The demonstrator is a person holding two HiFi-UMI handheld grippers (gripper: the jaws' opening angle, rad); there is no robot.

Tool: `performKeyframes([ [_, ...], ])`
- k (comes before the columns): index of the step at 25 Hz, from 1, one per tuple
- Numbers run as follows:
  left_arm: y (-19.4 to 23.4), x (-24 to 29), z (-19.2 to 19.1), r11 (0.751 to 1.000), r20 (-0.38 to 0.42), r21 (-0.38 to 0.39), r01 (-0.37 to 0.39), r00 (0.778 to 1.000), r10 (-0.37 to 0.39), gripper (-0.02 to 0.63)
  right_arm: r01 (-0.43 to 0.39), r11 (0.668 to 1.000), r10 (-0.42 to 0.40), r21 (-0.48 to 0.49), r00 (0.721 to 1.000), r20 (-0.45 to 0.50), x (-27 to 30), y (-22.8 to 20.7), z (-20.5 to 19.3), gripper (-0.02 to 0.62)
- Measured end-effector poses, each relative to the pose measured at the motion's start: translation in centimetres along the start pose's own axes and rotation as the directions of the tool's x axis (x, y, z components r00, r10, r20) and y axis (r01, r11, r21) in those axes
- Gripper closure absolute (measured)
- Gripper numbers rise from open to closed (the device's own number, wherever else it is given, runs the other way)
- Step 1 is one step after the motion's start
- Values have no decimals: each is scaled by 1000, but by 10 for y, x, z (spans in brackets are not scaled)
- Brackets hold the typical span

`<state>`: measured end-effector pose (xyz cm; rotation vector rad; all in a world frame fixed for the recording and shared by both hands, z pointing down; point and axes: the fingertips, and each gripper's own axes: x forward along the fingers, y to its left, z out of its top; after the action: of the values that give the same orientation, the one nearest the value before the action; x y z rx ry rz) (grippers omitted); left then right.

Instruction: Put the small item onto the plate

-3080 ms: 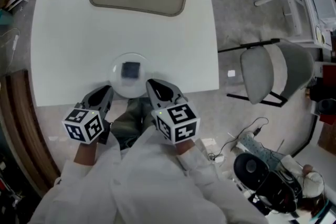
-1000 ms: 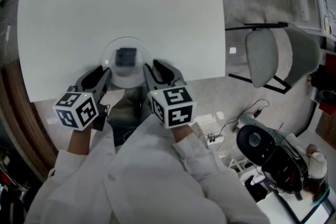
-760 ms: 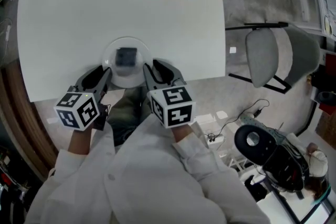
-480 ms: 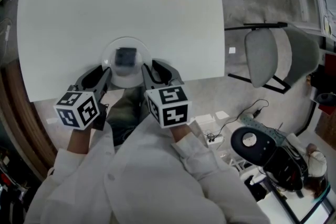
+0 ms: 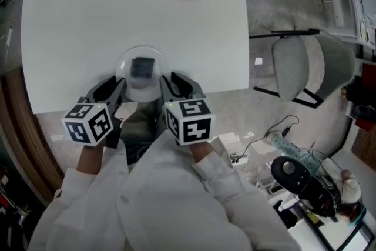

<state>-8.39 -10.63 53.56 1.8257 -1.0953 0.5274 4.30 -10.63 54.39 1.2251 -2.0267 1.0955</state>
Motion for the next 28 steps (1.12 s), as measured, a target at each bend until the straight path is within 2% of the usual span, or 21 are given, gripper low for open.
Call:
performKeyframes([
  [7,-6,-6,10,1000,19,23,-8,1000,8,502,-18,1000,18,2,1000,21,-8,3,9,505],
  [14,-19,-10,16,997,53,74,-29,998,25,502,-38,998,41,-50,997,60,-18,-2,25,505],
  [23,-20,-13,26,998,95,54,-39,995,34,502,-58,996,63,-69,995,72,-22,1,38,505],
  [28,-14,-9,50,997,111,71,-43,993,35,502,-59,997,63,-53,994,88,-13,1,57,505],
])
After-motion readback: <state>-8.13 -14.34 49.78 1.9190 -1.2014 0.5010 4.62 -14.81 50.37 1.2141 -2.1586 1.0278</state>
